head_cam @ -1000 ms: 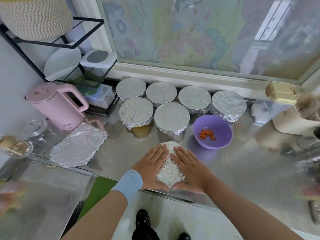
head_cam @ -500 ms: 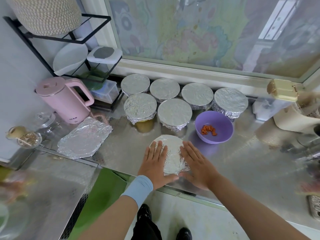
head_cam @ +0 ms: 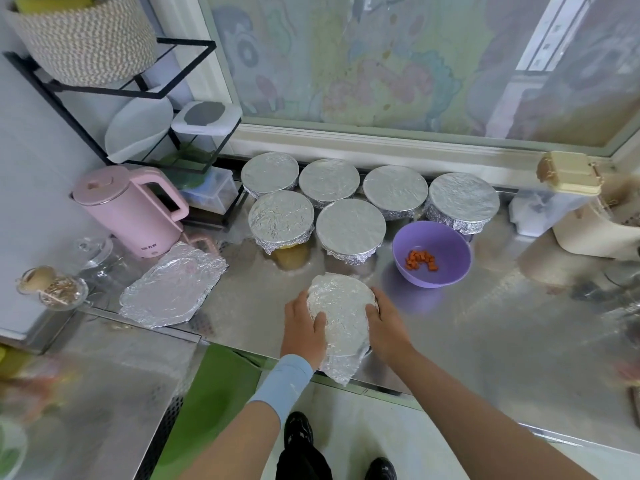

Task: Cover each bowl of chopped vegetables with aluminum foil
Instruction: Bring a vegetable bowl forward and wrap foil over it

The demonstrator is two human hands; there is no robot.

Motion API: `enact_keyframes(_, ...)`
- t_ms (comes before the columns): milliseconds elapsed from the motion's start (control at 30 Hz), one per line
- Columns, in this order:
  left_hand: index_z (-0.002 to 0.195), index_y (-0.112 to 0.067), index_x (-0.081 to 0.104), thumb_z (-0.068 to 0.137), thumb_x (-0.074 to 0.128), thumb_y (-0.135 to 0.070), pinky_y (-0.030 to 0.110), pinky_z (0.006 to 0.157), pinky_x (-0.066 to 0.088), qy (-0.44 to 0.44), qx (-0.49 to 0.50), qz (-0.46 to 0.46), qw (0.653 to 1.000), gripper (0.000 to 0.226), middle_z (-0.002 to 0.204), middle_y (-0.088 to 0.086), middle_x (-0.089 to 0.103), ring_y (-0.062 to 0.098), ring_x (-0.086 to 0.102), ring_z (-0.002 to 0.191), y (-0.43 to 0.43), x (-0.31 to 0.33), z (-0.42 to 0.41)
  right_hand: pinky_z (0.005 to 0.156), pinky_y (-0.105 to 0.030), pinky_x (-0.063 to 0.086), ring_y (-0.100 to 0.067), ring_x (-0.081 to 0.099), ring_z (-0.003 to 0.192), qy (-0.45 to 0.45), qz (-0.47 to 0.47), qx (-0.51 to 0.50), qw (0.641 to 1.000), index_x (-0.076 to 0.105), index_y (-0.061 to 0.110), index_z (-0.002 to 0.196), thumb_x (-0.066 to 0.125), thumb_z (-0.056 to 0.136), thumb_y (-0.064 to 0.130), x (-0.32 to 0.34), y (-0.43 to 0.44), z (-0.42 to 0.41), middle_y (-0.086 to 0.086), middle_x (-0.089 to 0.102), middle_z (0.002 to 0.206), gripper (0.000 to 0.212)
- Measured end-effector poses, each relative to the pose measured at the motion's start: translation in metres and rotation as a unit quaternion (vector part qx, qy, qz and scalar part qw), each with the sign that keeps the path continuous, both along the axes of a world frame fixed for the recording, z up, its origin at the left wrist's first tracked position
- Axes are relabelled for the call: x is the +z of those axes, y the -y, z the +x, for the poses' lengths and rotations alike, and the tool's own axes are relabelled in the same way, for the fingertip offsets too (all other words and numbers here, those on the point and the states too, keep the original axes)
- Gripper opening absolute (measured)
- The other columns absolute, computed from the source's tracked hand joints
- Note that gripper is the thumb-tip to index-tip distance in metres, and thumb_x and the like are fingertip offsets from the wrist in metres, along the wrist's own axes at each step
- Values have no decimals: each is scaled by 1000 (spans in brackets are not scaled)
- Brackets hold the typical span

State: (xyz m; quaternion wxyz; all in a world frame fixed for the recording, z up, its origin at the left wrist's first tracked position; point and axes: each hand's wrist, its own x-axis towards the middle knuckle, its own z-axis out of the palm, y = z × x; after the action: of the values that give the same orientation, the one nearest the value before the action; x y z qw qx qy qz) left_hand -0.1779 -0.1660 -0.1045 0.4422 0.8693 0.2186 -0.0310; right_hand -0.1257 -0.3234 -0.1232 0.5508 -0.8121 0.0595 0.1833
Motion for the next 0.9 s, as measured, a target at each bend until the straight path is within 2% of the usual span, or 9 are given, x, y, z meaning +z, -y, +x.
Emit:
enact_keyframes(67,150,-19,23,100,46,-27,35,110,32,-11,-5,29,1000,56,142,4,34,23,38,131,-5,-1,-2,97,-34,45,-13,57,102,-5,-14,47,999,44,29,139,45,100,24,6,7,6,5,61,118,39)
enact_keyframes(200,151,-18,27,101,43,-29,39,119,21,37,-101,195,975,54,156,6,29,24,22,143,-23,0,18,99,-31,43,-12,55,110,-12,-47,59,997,29,25,150,61,94,39,12,25,12,8,50,131,66)
enact_keyframes(300,153,-24,26,103,38,-29,37,121,16,51,-249,231,939,51,162,-3,17,19,13,149,-23,6,45,93,-37,47,-17,58,98,-29,-115,5,993,33,25,145,64,82,61,11,30,7,3,57,107,79)
enact_keyframes(400,154,-27,22,103,38,-33,35,121,16,0,-316,255,914,53,163,-3,14,21,12,149,-16,2,54,89,-42,51,-22,60,90,-83,-74,-49,993,32,22,143,69,82,55,4,27,4,-1,55,96,79)
enact_keyframes(533,150,-24,25,99,45,-40,36,113,29,-5,-246,262,933,57,153,0,31,22,32,137,-10,0,43,90,-50,53,-24,65,83,-87,-28,-129,987,26,21,148,80,77,41,5,29,15,0,63,86,91)
enact_keyframes(633,144,-24,31,94,47,-50,34,106,32,-29,-189,273,943,59,138,-1,42,21,40,126,-7,4,33,96,-47,50,-24,65,93,-90,-21,-154,984,32,18,148,80,79,32,12,28,27,2,66,91,85)
enact_keyframes(767,125,-21,43,83,49,-63,33,102,33,-64,-153,344,924,60,121,-1,49,20,45,113,-5,9,31,96,-44,51,-27,63,104,-122,-47,-177,975,49,20,136,71,82,43,17,18,30,-3,64,116,62)
enact_keyframes(833,126,-17,42,80,51,-63,38,111,28,-40,-166,370,913,65,128,2,47,24,42,121,-6,13,41,89,-37,53,-25,64,96,-115,-62,-166,977,55,19,127,67,86,38,15,15,23,-4,65,110,47)
enact_keyframes(900,142,-19,32,85,56,-47,41,121,11,12,-246,327,913,68,152,3,30,24,22,143,-6,14,54,81,-32,51,-21,63,86,-83,-64,-151,983,56,19,123,63,91,33,12,14,16,0,65,95,36)
